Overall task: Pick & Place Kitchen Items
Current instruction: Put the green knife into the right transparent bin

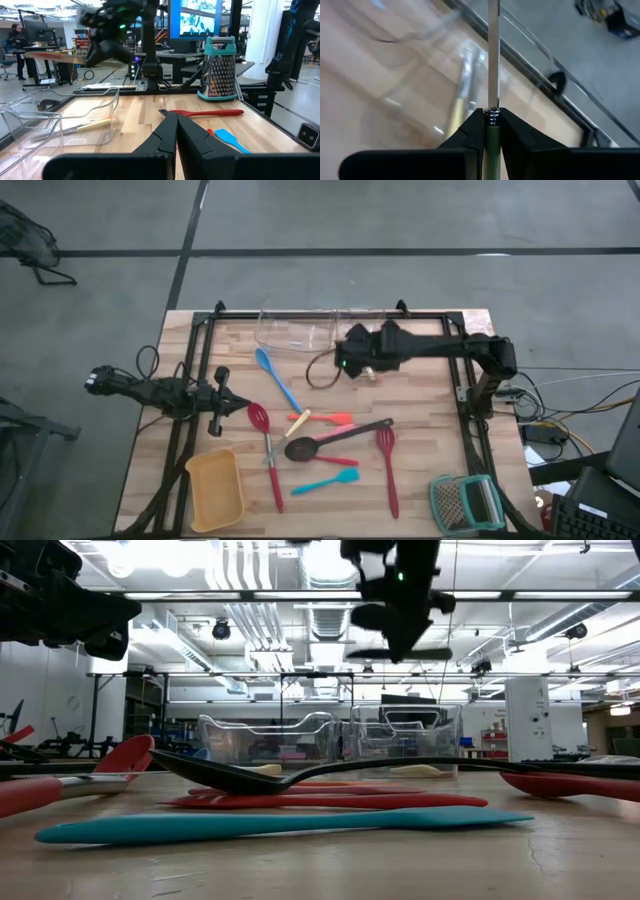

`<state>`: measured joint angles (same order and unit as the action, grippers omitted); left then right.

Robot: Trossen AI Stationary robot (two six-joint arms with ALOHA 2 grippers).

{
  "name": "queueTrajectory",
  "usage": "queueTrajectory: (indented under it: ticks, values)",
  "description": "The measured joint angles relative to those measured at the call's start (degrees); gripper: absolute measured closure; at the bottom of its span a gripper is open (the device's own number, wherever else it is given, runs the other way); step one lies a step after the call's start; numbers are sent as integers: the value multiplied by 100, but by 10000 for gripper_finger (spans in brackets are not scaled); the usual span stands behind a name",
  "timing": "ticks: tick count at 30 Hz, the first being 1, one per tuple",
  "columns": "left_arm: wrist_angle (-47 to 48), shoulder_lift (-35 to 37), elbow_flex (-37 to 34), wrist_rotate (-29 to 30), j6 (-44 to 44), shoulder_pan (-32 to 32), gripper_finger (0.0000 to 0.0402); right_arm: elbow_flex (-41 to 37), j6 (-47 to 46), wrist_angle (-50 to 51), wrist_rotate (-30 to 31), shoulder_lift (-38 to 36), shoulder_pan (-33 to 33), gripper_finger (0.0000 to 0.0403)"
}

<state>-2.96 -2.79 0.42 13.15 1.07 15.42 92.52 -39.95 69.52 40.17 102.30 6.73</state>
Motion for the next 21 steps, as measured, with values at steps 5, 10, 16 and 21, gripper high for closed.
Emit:
queueTrajectory:
  ticks: [5, 10, 16, 21]
  values:
    - [0, 0, 0, 0, 0, 0, 390, -276, 418, -428, -421, 4, 649, 362]
    - [0, 0, 0, 1, -1, -2, 390, -582, 943, -1476, -1136, 4, 1120, 359]
    - [0, 0, 1, 1, 0, -1, 390, -1083, 1125, -2198, -1406, 4, 1404, 364]
    - [0, 0, 1, 0, 1, 0, 390, -1562, 1059, -2620, -1798, 7, 1578, 353]
